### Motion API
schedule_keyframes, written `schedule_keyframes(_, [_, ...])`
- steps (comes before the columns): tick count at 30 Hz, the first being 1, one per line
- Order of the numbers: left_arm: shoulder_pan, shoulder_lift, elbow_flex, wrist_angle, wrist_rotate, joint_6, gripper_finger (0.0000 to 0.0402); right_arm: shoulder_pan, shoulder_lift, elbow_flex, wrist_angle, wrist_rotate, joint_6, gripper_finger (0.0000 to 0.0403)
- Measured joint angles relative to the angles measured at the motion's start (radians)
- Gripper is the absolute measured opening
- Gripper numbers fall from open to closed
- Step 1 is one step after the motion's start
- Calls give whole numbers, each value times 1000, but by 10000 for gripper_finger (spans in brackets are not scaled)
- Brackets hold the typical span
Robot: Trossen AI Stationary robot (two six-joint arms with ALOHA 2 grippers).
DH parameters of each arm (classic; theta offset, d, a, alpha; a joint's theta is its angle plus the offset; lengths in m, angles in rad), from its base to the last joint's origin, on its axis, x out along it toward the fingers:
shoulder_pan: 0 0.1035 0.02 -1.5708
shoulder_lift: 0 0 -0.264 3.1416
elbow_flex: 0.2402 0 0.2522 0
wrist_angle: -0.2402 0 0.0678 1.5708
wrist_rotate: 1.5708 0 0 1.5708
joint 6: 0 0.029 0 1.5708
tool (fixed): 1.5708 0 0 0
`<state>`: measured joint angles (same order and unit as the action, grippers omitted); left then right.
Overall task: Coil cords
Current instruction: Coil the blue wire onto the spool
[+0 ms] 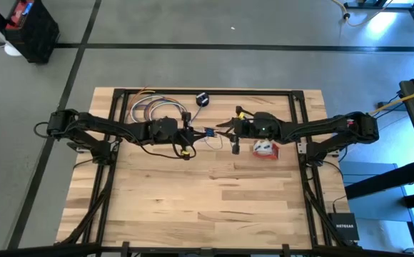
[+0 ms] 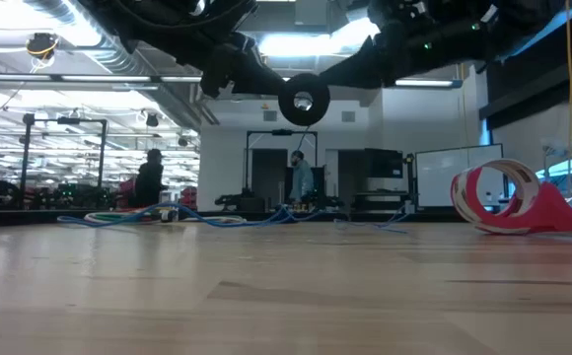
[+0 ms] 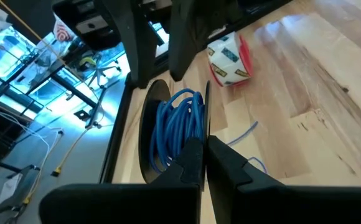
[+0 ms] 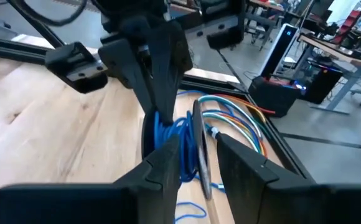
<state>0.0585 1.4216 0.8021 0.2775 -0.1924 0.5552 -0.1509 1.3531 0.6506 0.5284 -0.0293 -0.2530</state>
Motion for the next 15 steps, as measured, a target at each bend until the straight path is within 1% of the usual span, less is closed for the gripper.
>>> schedule_keyframes(10, [0, 0, 0, 6, 1, 3, 1, 0, 11, 0, 3, 14, -14, 110])
schedule_keyframes(15, [0, 0, 0, 28, 9, 29, 1, 0, 15, 0, 3, 18, -24, 110])
